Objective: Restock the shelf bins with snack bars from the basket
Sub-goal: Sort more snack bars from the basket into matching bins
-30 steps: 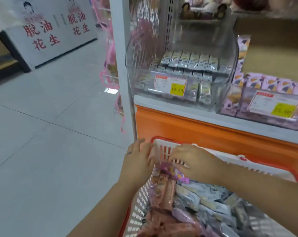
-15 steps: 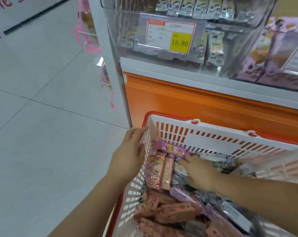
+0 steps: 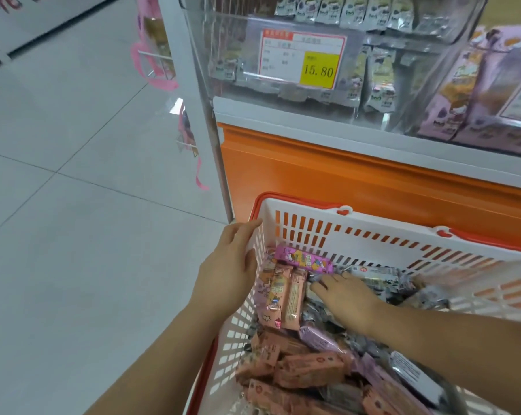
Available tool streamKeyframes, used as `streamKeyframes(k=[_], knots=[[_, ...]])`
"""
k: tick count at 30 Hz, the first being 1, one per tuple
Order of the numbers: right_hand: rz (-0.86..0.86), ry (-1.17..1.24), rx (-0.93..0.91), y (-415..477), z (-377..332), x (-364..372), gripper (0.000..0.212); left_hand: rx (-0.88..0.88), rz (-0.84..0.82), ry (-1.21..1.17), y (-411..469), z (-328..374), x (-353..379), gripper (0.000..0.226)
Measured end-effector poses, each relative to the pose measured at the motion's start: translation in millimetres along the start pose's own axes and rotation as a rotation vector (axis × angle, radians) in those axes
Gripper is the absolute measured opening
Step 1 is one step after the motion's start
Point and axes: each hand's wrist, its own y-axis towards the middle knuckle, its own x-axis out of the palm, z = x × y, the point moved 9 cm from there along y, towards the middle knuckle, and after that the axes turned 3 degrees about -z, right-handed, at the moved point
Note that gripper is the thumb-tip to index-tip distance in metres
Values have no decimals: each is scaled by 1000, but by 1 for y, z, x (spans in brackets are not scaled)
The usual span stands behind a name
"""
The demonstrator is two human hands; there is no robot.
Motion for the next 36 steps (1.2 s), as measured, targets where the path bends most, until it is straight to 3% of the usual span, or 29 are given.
streamKeyframes(k=[3, 10, 15, 18, 21, 26, 28, 32, 36], knots=[[-55, 252, 137, -6, 20, -5, 57, -4, -1, 11, 0, 0, -1, 47], [-79, 1080, 295, -37, 60, -30, 17, -15, -2, 22, 0, 2, -2, 48], [-91, 1579, 308, -66, 53, -54, 30, -24, -80, 190, -1, 5, 0, 51], [-70, 1704, 251, -90, 49, -84, 21, 2, -97, 347, 1, 24, -21, 40], [2, 1745, 186, -122, 47, -128, 17, 19, -80, 147, 1, 69, -63, 35], [139, 1976, 142, -173, 47, -186, 15, -48, -442, -245, -27, 154, -92, 48], [166, 2121, 89, -188, 41, -202, 16, -33, -364, -328, -35, 175, -114, 49], [186, 2418, -30, -214, 27, -228, 21, -74, 23, -587, -40, 185, -160, 58], [272, 2526, -122, -233, 15, -261, 20, -170, 129, -1045, -51, 194, -154, 68]])
